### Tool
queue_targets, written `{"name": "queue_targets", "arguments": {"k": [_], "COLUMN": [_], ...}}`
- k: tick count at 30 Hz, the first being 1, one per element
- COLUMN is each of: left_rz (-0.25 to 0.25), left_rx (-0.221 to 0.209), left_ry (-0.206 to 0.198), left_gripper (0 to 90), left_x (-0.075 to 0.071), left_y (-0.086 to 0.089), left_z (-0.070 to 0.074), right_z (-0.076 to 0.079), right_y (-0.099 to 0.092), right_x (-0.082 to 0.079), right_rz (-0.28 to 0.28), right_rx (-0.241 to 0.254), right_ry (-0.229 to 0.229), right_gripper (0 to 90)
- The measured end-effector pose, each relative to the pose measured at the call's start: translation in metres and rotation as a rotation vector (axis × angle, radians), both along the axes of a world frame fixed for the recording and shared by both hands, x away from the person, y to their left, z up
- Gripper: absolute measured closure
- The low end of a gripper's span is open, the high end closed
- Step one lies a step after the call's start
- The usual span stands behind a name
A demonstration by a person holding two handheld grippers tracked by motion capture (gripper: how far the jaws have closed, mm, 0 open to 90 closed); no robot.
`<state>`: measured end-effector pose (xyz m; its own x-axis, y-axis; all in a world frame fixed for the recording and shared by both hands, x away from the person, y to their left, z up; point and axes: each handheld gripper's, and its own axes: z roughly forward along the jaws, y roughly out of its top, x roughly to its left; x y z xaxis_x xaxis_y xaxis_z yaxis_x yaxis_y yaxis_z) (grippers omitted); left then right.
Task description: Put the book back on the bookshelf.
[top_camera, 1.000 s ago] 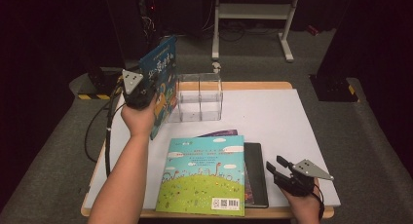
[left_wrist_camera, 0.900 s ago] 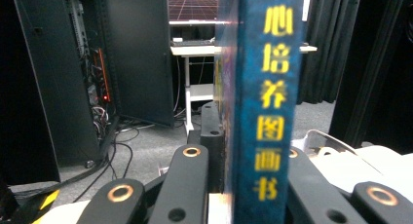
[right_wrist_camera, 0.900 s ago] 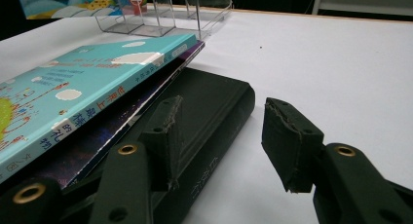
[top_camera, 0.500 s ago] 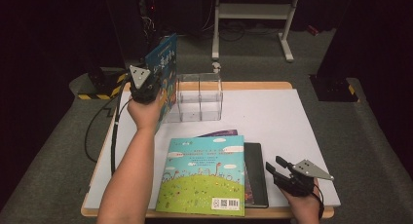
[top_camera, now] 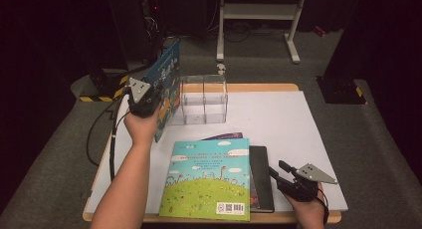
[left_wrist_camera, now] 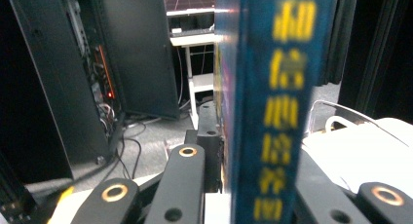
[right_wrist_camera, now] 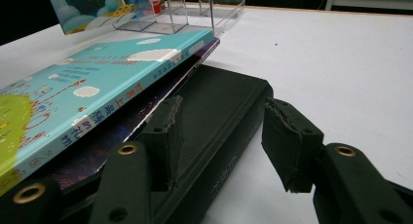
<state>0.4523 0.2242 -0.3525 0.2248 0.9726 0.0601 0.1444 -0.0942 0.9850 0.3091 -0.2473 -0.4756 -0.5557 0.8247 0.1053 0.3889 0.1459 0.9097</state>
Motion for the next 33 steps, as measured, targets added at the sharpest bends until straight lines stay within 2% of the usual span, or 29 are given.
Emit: {"name": "queue_targets", "arguments": {"k": [6, 11, 12, 15, 16, 23, 33], "left_rz": [0.006, 0.009, 0.021, 0.046, 0.079, 0.103, 0.165], "left_rx": [0.018, 0.033, 0.050, 0.065, 0.079, 0.091, 0.093], "left_ry": [0.047, 0.053, 0.057, 0.059, 0.058, 0.053, 0.062], "left_gripper": [78.9, 78.5, 78.5, 78.6, 78.5, 78.9, 78.1], "left_x": [-0.009, -0.012, -0.012, -0.011, -0.011, -0.009, 0.003], "left_y": [0.009, 0.012, 0.012, 0.010, 0.008, 0.003, -0.004], "left_z": [-0.005, -0.005, -0.004, -0.004, -0.003, -0.003, -0.003], "right_z": [-0.001, -0.001, -0.001, -0.001, -0.001, -0.001, -0.001], "right_y": [0.002, 0.002, 0.003, 0.004, 0.004, 0.002, 0.004], "right_x": [0.001, 0.000, 0.000, 0.000, 0.000, 0.000, 0.000], "right_rz": [0.007, 0.006, 0.007, 0.009, 0.011, 0.009, 0.013], "right_rx": [-0.005, -0.005, -0.006, -0.007, -0.009, -0.003, -0.004], "right_ry": [0.004, 0.002, 0.003, 0.004, 0.004, 0.003, 0.004], "right_gripper": [49.6, 49.6, 49.6, 49.6, 49.6, 49.6, 49.7]}}
